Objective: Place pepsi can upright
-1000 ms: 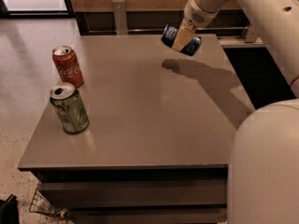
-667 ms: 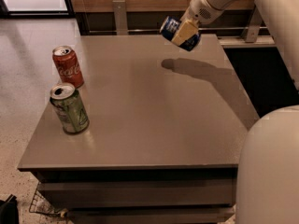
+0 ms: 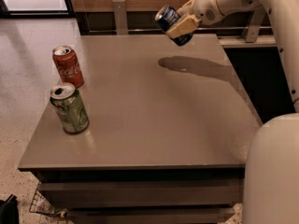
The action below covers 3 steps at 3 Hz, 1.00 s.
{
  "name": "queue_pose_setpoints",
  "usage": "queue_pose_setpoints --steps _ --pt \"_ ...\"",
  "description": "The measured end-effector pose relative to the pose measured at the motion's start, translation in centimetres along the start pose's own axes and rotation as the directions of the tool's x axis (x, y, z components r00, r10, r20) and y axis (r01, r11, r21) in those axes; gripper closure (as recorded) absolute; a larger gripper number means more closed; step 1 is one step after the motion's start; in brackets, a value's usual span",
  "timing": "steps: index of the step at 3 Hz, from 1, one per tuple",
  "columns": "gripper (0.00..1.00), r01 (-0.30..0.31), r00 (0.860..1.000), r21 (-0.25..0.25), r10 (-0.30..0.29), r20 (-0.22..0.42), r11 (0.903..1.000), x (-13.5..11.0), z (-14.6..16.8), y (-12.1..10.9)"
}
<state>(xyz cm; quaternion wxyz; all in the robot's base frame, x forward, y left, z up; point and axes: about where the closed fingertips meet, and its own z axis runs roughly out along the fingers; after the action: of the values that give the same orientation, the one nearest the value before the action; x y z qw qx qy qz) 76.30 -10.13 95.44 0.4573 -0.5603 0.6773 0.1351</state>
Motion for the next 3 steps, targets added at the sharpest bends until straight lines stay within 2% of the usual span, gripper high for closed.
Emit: queue_pose_setpoints --steps 1,2,3 --pt "1.00 -0.045 0.983 -0.012 0.046 0.177 0.9989 -0.8 0.1 0.8" --pt "1.00 -0.083 0.965 -0.036 0.089 0.245 0.9959 -0.9 1.1 2.6" --pt "1.00 -0.153 0.936 -0.110 0.180 0.303 0.9821 -1.4 3.7 5.1"
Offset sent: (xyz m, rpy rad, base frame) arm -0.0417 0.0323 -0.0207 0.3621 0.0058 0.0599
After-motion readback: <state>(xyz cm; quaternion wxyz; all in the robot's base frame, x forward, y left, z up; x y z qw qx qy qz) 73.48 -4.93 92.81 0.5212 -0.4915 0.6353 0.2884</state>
